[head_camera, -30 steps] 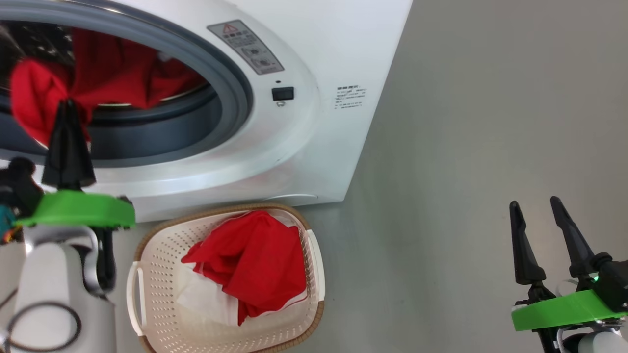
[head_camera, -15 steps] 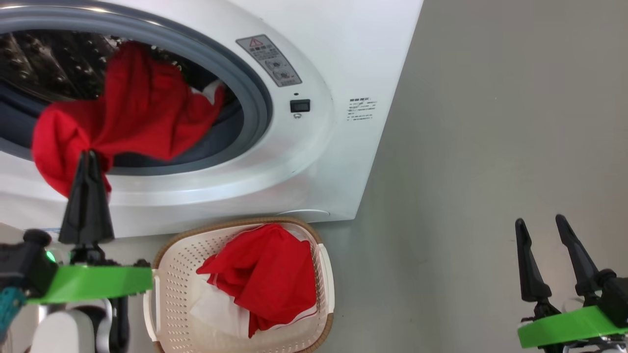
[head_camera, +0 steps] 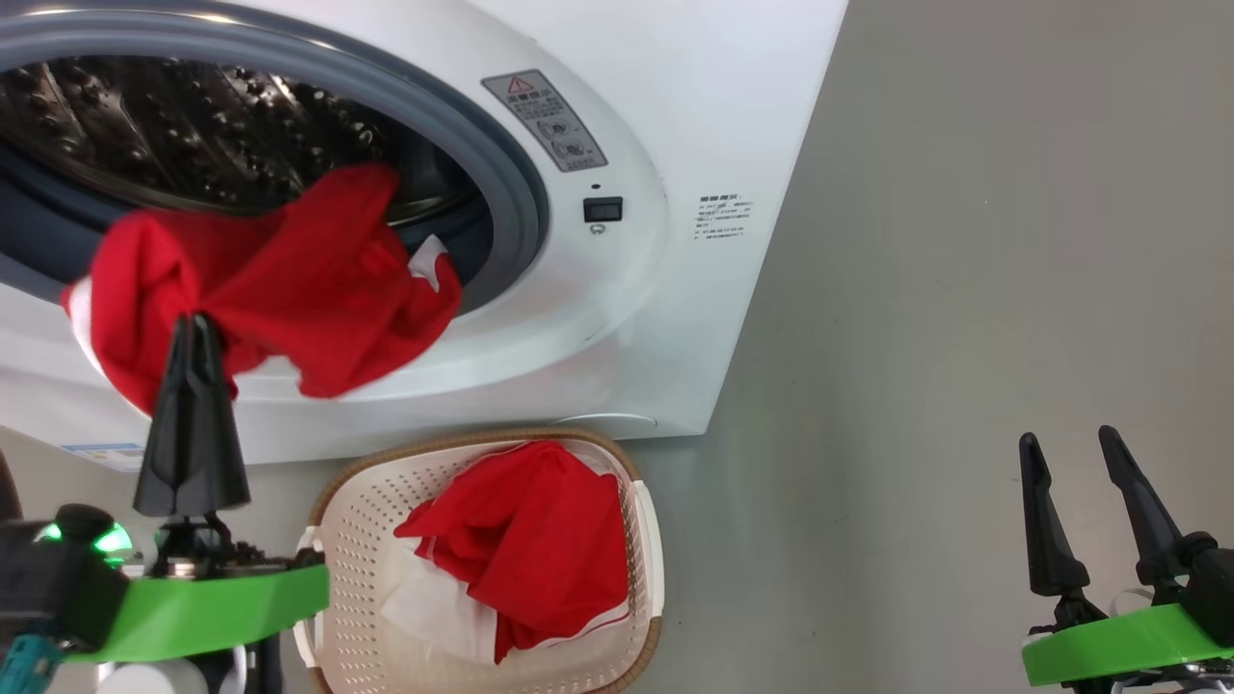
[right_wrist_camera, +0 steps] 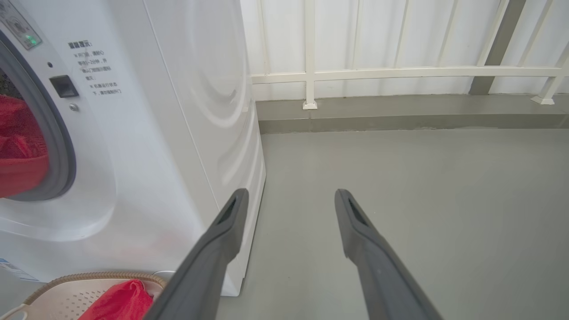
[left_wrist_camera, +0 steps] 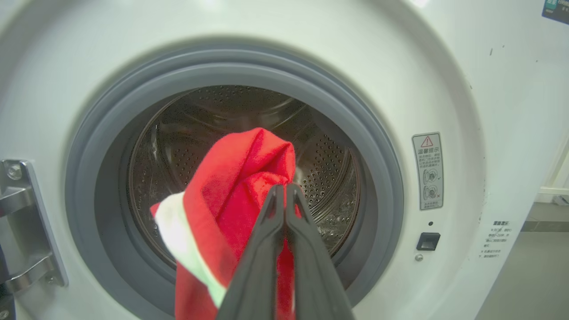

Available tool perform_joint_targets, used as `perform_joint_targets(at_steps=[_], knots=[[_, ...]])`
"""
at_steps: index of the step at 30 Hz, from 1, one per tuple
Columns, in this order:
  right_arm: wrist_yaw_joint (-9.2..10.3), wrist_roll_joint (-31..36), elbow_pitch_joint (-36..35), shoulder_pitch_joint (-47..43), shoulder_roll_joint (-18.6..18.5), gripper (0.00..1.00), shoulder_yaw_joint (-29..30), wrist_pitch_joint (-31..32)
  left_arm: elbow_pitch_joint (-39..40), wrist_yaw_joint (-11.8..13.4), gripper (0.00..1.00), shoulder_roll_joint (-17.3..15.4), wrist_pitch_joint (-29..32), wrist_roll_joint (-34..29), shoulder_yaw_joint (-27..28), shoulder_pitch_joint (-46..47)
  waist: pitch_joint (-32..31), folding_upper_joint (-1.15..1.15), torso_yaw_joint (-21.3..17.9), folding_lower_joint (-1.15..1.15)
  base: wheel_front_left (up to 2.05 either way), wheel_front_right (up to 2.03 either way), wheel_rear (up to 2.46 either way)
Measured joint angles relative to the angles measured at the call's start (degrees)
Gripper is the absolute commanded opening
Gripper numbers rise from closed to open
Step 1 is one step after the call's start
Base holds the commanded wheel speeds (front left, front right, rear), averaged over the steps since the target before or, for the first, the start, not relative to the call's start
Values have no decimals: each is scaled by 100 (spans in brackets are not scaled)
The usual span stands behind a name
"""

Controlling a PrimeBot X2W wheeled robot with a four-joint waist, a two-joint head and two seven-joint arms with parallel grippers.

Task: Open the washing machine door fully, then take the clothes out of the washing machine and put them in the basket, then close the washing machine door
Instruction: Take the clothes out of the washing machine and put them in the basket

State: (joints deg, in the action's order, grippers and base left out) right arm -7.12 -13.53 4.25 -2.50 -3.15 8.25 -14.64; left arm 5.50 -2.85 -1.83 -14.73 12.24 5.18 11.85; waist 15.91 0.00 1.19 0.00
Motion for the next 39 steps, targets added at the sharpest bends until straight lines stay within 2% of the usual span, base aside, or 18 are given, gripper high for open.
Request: perform_joint_targets(at_steps=[8, 17, 27, 39], knots=[[0, 0, -5, 8, 2, 100, -2, 0, -838, 35, 0, -2, 0, 176, -182, -41, 96, 0, -34, 0, 0, 0, 0], [0, 0, -37, 48, 11, 100, -12, 0, -2326, -66, 0, -4, 2, 397, -517, 43, 343, 0, -52, 0, 0, 0, 0], [0, 0, -64, 224, 14, 100, -74, 0, -3872, -275, 0, 2, 3, 336, -736, 764, 686, 0, -99, 0, 0, 0, 0], [0, 0, -97, 520, 14, 100, -154, 0, -5472, -375, 0, 7, 9, 233, -1046, 1416, 1171, 0, -254, 0, 0, 0, 0]])
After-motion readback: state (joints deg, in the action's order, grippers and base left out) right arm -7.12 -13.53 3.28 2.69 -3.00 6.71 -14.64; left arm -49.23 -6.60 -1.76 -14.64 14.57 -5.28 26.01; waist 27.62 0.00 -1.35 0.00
